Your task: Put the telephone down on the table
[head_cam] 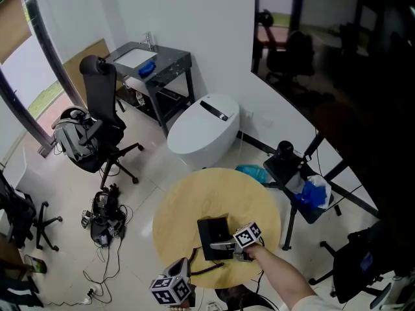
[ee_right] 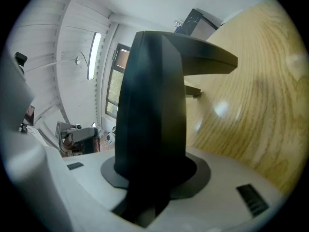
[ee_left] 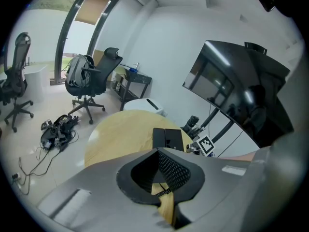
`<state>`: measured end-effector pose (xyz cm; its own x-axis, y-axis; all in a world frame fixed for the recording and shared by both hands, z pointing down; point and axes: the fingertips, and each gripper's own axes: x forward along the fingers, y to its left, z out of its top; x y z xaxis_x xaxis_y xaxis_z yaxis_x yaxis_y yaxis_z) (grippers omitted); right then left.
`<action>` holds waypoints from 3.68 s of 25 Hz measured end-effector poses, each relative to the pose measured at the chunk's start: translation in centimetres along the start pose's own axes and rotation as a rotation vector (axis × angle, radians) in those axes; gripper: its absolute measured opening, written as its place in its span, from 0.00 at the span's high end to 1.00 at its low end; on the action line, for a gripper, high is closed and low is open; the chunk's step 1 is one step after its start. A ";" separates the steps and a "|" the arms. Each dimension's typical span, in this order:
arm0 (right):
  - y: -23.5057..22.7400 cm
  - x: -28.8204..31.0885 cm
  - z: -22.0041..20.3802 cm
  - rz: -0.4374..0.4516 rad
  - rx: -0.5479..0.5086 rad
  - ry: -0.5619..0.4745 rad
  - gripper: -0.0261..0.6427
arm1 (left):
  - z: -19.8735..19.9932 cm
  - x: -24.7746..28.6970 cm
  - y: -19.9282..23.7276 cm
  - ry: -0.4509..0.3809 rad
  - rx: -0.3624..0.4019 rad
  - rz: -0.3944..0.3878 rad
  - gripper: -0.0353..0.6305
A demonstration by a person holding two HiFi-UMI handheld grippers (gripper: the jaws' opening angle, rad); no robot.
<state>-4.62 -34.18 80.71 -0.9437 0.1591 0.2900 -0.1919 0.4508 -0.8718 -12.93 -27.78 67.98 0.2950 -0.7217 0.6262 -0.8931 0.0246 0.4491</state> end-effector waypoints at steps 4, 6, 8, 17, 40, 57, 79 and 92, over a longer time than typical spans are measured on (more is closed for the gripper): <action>-0.8 0.0 -0.2 -0.033 -0.051 0.034 0.70 | -0.3 0.7 -0.5 0.014 -0.010 -0.015 0.97; -0.8 0.0 -0.3 -0.049 -0.064 0.054 0.70 | -0.4 1.0 -0.7 0.023 -0.010 -0.019 0.97; -1.1 -0.3 -0.6 -0.078 -0.071 0.078 0.69 | -0.5 1.1 -1.0 0.029 -0.003 -0.023 0.97; -2.4 -1.1 -1.0 -0.196 -0.058 0.152 0.56 | -0.1 1.6 -1.7 0.035 0.019 -0.035 0.97; -3.8 -2.5 -1.8 -0.289 0.045 0.264 0.50 | -1.8 1.0 -1.9 0.045 0.012 -0.036 0.97; -4.0 -5.4 1.1 -0.387 0.195 0.003 0.42 | -1.5 1.3 -2.0 0.045 0.004 -0.059 0.97; 13.5 -19.8 -4.1 -0.633 -0.003 -0.799 0.96 | -2.4 -7.9 -5.1 -0.084 0.166 -0.185 0.97; 26.9 -17.6 -11.2 -0.667 -0.183 -0.790 0.95 | -5.8 -16.7 -7.5 -0.179 0.228 -0.233 0.97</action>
<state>9.87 -15.08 56.59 -0.5812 -0.7595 0.2921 -0.7564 0.3720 -0.5380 -9.18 -11.93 57.87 0.4530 -0.8000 0.3935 -0.8678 -0.2944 0.4003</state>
